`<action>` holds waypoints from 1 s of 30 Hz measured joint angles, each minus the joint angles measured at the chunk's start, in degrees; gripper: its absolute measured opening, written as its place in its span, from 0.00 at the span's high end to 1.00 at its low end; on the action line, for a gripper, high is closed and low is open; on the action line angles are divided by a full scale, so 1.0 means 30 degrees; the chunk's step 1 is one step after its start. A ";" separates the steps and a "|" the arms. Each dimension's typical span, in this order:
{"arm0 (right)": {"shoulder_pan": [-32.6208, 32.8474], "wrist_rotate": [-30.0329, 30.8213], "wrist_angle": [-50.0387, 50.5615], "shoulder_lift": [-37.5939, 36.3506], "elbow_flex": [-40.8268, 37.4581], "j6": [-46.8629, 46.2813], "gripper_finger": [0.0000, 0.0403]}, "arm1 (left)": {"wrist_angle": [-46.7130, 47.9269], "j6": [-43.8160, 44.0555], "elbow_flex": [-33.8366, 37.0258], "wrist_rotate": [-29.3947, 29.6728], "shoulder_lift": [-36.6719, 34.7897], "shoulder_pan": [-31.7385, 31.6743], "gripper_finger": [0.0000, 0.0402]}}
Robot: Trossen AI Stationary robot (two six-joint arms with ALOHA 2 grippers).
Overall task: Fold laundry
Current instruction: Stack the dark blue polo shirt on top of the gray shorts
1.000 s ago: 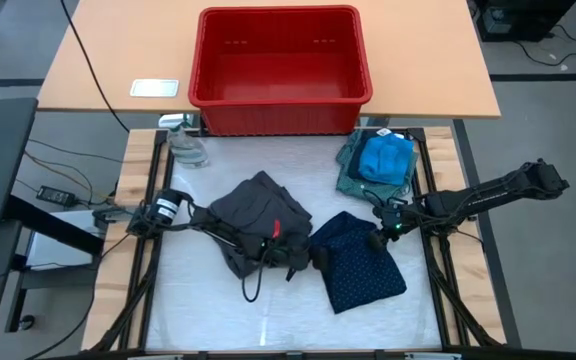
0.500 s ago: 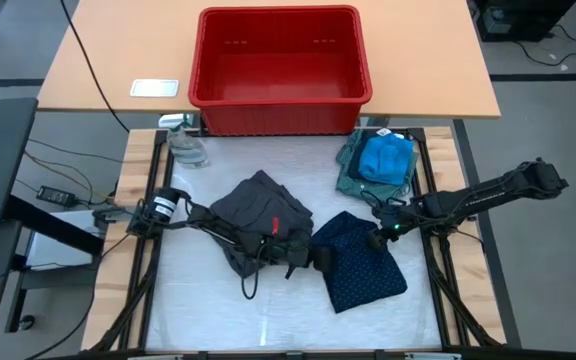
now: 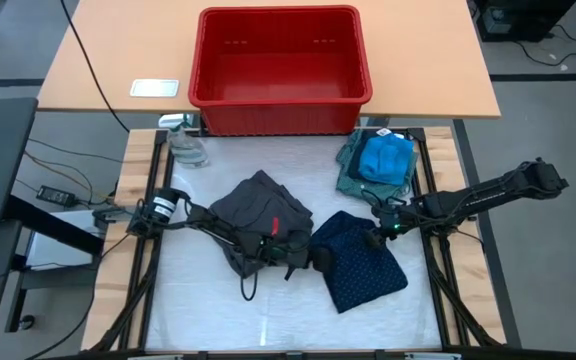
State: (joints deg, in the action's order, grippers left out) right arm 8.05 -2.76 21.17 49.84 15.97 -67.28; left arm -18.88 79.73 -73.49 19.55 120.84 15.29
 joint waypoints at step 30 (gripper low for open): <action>0.0000 0.0615 -0.2237 0.0007 0.0000 0.0354 0.37 | 0.1167 0.0116 -0.0109 0.1170 0.0947 -0.0777 0.48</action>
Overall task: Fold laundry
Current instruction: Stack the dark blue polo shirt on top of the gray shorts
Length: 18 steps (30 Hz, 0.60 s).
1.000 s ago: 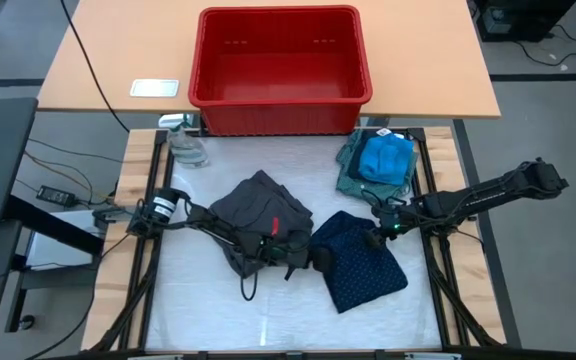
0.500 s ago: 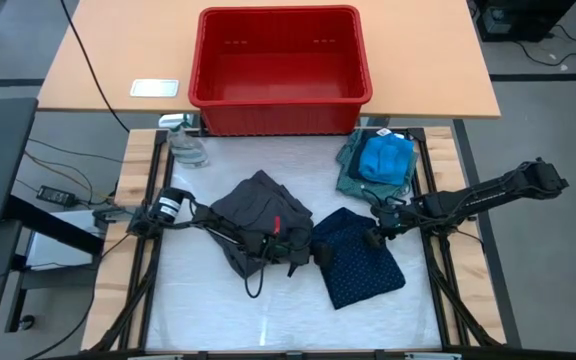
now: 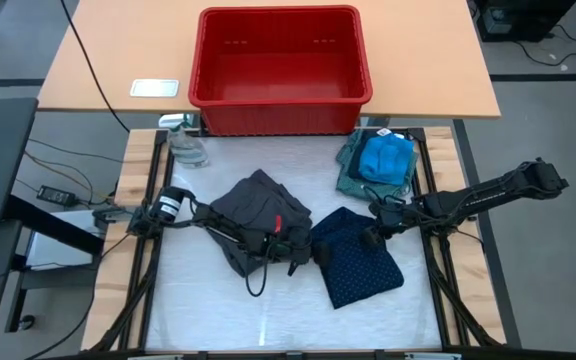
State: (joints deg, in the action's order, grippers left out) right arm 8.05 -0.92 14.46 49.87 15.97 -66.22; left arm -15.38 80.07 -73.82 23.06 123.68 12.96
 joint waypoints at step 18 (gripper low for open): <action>0.0934 0.2486 0.0044 0.0000 0.0426 0.0447 0.38 | 0.1679 -0.1239 0.0022 0.0289 0.0000 -0.0104 0.91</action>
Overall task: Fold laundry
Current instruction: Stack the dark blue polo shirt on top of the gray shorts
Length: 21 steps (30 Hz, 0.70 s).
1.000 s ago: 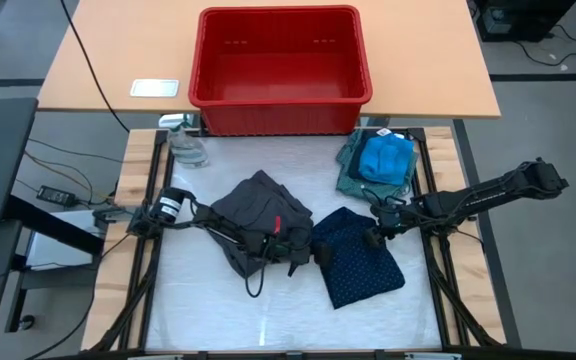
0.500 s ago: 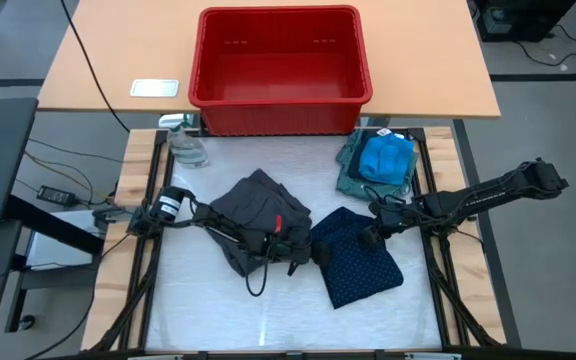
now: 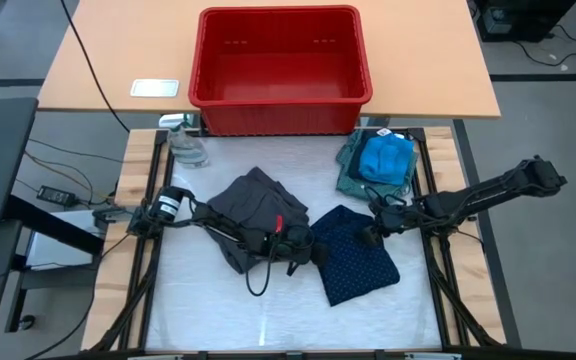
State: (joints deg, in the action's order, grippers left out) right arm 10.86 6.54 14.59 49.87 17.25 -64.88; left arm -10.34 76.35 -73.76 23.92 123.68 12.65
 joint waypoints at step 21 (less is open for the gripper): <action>0.0186 0.2501 0.6680 -0.0007 0.3865 0.2198 0.39 | 0.0606 -0.1413 0.0040 -0.0353 0.0036 0.0036 0.96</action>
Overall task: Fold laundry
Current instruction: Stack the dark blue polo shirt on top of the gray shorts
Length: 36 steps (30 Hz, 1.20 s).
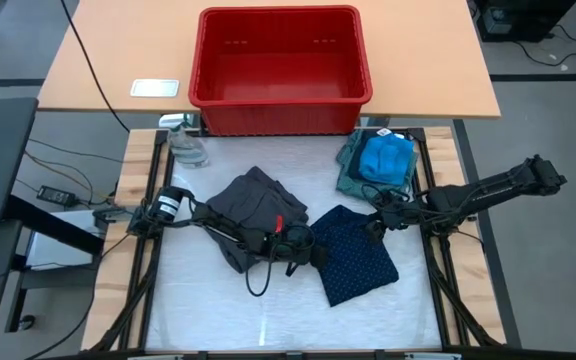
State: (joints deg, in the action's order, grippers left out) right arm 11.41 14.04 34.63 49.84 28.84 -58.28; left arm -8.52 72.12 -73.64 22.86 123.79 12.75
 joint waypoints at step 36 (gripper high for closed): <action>0.0141 -0.0051 0.1196 -0.0029 0.0000 0.2895 0.39 | -0.0218 -0.2375 0.0055 0.0003 0.0044 0.0248 0.91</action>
State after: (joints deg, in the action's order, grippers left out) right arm 11.84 13.89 38.22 49.76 28.84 -49.60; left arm -9.18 64.99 -73.47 22.87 123.92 13.50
